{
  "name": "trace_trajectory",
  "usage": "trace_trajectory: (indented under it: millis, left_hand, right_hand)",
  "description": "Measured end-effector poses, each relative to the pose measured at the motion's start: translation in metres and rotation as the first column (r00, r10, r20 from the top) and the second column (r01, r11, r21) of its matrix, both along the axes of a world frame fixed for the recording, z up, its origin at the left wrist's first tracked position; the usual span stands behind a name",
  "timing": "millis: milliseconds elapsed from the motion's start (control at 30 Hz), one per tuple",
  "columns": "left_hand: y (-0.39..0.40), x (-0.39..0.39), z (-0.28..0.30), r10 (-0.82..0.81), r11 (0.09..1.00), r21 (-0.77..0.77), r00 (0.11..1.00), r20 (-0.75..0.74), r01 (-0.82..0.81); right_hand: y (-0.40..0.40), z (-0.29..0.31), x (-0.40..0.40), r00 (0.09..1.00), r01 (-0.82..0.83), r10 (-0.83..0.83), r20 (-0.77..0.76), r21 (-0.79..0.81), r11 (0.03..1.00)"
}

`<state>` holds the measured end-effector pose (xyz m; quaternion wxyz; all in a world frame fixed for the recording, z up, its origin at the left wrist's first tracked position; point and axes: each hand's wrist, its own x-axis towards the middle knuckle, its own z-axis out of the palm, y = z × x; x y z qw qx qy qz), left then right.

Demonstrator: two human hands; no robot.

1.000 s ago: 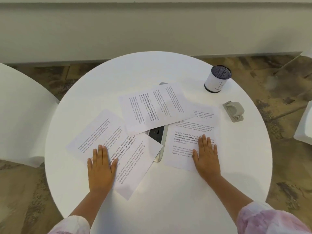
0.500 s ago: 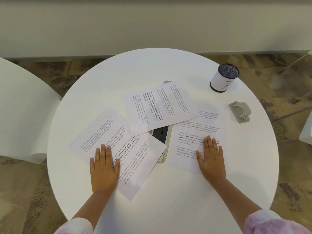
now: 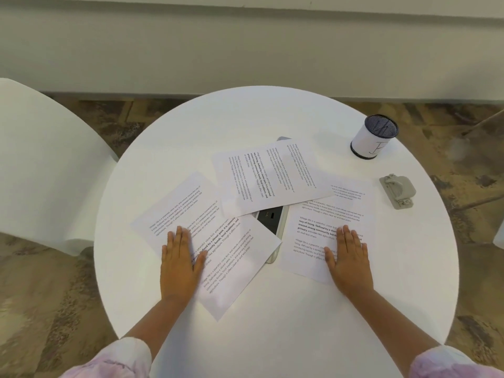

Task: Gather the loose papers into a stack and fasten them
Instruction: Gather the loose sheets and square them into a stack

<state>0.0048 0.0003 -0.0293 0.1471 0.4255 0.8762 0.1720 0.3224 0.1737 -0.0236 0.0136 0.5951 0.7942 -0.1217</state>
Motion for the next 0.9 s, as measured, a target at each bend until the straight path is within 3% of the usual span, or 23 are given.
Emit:
trace_trajectory:
  millis: [100, 200, 367, 500, 600, 667, 733, 767, 800, 900]
  left_hand:
    - [0.003, 0.01, 0.003, 0.188, 0.982, -0.002, 0.982, -0.019, -0.188]
    - [0.011, 0.023, 0.012, 0.388, 0.919, -0.098, 0.921, 0.037, -0.383]
    - [0.019, 0.03, 0.017, 0.573, 0.817, -0.177, 0.809, 0.132, -0.549]
    - [0.023, 0.028, 0.017, 0.587, 0.808, -0.172, 0.797, 0.143, -0.564]
    - [0.024, 0.024, 0.018, 0.561, 0.825, -0.178, 0.814, 0.15, -0.536]
    - [0.025, 0.022, 0.018, 0.535, 0.842, -0.178, 0.833, 0.141, -0.51]
    - [0.029, 0.02, 0.018, 0.511, 0.856, -0.172, 0.849, 0.134, -0.488]
    - [0.029, 0.018, 0.018, 0.505, 0.859, -0.171, 0.853, 0.131, -0.483]
    - [0.031, 0.017, 0.017, 0.502, 0.861, -0.17, 0.854, 0.133, -0.48]
    - [0.037, 0.015, 0.017, 0.492, 0.865, -0.175, 0.863, 0.116, -0.469]
  right_hand:
    - [0.003, 0.006, -0.004, 1.0, 0.026, -0.025, 0.018, -0.045, 0.999]
    - [0.007, 0.017, -0.011, 0.999, 0.037, -0.035, 0.034, -0.088, 0.995]
    - [0.012, 0.032, -0.026, 0.998, -0.028, 0.035, 0.061, -0.118, 0.993]
    - [0.012, 0.036, -0.041, 0.987, -0.07, 0.062, -0.146, -0.053, 0.996]
    - [0.023, 0.041, -0.054, 0.923, 0.057, -0.109, -0.369, -0.149, 0.987]
    - [0.035, 0.047, -0.064, 0.804, 0.22, -0.373, -0.462, -0.351, 0.91]
    - [0.044, 0.053, -0.074, 0.514, 0.264, -0.696, -0.502, -0.679, 0.685]
    - [0.045, 0.055, -0.08, 0.365, 0.207, -0.808, -0.462, -0.806, 0.555]
    - [0.047, 0.057, -0.086, 0.273, 0.145, -0.867, -0.417, -0.873, 0.466]
    - [0.049, 0.055, -0.102, 0.16, 0.056, -0.919, -0.361, -0.926, 0.374]
